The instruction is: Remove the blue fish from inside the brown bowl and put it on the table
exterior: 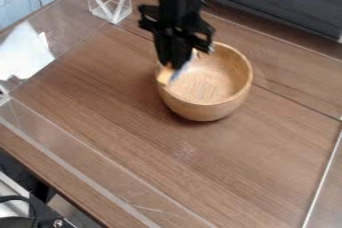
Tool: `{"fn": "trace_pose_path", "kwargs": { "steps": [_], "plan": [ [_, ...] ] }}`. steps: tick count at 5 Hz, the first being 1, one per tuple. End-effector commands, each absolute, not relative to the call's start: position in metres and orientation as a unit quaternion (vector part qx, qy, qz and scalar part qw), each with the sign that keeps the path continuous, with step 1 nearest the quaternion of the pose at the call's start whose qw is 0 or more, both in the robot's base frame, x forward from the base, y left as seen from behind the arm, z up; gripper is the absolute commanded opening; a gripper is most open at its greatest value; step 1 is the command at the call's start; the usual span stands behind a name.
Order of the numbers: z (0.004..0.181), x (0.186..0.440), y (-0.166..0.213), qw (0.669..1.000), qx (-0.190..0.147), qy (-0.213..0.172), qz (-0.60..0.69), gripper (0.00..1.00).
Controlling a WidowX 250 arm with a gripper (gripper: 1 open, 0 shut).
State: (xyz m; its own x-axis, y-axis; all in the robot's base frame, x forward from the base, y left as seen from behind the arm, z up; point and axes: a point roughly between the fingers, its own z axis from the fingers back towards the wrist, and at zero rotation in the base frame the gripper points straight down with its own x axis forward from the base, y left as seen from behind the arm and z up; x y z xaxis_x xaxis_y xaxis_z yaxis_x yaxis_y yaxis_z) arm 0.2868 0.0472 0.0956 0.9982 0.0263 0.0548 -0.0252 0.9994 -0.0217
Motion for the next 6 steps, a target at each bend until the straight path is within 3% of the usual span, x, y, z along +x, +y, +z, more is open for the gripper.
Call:
{"fn": "trace_pose_path", "kwargs": {
  "steps": [1,3,6],
  "plan": [
    [0.122,0.292,0.079,0.997,-0.006,-0.081,-0.009,0.00],
    [0.112,0.280,0.142,0.996,-0.008,-0.083,-0.010,0.00],
    [0.118,0.286,0.094,0.994,-0.051,-0.054,-0.086,0.00]
  ]
}}
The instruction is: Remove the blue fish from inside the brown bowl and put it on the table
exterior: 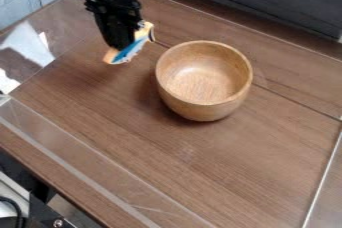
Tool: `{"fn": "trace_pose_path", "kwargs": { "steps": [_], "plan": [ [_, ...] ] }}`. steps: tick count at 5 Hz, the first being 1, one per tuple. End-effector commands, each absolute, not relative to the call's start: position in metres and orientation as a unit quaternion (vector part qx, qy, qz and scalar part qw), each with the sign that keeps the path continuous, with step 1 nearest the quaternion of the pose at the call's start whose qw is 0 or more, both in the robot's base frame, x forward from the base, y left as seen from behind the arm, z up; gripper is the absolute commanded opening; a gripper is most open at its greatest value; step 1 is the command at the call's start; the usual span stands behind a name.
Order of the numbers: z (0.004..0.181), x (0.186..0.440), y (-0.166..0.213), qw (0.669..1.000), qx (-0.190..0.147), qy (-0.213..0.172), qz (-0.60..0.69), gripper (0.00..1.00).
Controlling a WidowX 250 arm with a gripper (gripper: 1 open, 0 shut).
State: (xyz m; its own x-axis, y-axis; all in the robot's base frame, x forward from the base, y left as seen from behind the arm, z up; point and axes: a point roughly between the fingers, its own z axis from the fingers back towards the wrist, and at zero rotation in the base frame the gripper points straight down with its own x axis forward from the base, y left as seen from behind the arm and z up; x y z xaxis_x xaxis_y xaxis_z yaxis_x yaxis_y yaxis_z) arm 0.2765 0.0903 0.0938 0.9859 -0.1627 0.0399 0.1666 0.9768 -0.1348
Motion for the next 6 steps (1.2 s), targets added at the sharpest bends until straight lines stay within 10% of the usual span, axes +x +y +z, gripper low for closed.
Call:
{"fn": "trace_pose_path", "kwargs": {
  "steps": [1,6],
  "plan": [
    [0.127,0.279,0.100,0.993,-0.059,-0.061,-0.082,0.00],
    [0.123,0.256,0.129,0.981,-0.138,-0.076,-0.109,0.00]
  ]
}}
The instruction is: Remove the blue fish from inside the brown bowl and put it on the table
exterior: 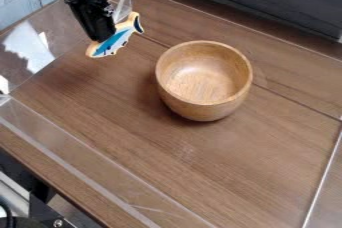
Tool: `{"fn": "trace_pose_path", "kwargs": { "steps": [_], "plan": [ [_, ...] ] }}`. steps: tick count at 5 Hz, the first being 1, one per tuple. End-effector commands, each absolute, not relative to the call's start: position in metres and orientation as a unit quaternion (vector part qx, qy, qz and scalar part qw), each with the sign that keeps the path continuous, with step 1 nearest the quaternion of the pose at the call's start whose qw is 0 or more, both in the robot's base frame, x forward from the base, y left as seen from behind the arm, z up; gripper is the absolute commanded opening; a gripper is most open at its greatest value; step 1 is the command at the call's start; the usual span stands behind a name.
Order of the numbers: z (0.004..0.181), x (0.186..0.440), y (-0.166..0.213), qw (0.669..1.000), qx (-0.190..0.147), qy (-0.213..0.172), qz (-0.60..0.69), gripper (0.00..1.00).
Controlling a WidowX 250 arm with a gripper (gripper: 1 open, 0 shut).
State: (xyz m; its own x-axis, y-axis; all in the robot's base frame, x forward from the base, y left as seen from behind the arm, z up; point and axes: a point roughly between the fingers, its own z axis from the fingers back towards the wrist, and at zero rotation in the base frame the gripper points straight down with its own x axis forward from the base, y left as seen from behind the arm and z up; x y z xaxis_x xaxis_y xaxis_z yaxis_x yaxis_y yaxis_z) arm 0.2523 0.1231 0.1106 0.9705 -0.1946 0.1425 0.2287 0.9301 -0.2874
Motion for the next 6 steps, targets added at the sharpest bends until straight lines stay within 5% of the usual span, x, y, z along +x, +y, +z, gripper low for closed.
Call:
{"fn": "trace_pose_path", "kwargs": {
  "steps": [1,2,4,5,6],
  "plan": [
    [0.113,0.248,0.130,0.980,-0.177,-0.073,-0.060,0.00],
    [0.090,0.237,0.144,0.975,-0.207,-0.053,-0.064,0.00],
    [0.060,0.234,0.152,0.974,-0.206,-0.036,-0.088,0.00],
    [0.055,0.241,0.145,0.973,-0.206,-0.033,-0.095,1.00],
    [0.060,0.241,0.141,0.974,-0.200,-0.031,-0.104,1.00]
  ]
}}
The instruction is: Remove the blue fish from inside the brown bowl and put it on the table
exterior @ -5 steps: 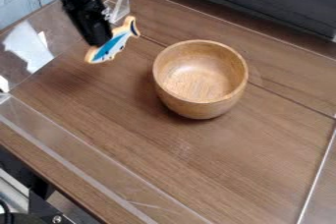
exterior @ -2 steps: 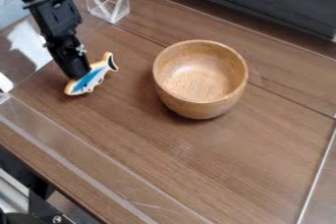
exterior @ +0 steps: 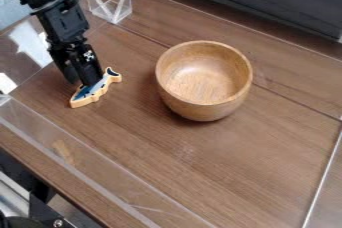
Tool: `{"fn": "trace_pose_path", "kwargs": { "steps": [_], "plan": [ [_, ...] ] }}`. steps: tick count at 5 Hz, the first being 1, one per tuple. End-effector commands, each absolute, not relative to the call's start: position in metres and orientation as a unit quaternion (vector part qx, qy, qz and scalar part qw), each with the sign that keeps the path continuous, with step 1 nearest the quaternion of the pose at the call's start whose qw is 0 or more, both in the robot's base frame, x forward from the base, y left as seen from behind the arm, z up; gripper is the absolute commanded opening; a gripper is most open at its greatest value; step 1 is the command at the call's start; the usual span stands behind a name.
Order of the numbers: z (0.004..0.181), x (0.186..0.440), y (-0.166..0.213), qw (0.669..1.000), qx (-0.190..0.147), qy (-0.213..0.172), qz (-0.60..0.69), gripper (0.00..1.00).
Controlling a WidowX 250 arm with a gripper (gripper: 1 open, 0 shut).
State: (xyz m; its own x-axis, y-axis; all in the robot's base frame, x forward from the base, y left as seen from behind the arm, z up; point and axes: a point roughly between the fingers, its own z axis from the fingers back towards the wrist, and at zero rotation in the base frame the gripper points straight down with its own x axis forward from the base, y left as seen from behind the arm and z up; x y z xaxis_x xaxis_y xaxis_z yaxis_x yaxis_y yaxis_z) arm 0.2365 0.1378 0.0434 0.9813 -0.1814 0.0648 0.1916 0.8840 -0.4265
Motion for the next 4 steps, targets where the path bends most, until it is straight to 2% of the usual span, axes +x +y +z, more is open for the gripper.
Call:
{"fn": "trace_pose_path", "kwargs": {
  "steps": [1,2,3,4],
  "plan": [
    [0.063,0.242,0.137,0.975,-0.186,-0.032,-0.120,0.00],
    [0.067,0.244,0.132,0.975,-0.172,-0.033,-0.135,1.00],
    [0.069,0.250,0.127,0.979,-0.165,-0.037,-0.116,0.00],
    [0.071,0.255,0.120,0.981,-0.166,-0.041,-0.087,0.00]
  ]
}}
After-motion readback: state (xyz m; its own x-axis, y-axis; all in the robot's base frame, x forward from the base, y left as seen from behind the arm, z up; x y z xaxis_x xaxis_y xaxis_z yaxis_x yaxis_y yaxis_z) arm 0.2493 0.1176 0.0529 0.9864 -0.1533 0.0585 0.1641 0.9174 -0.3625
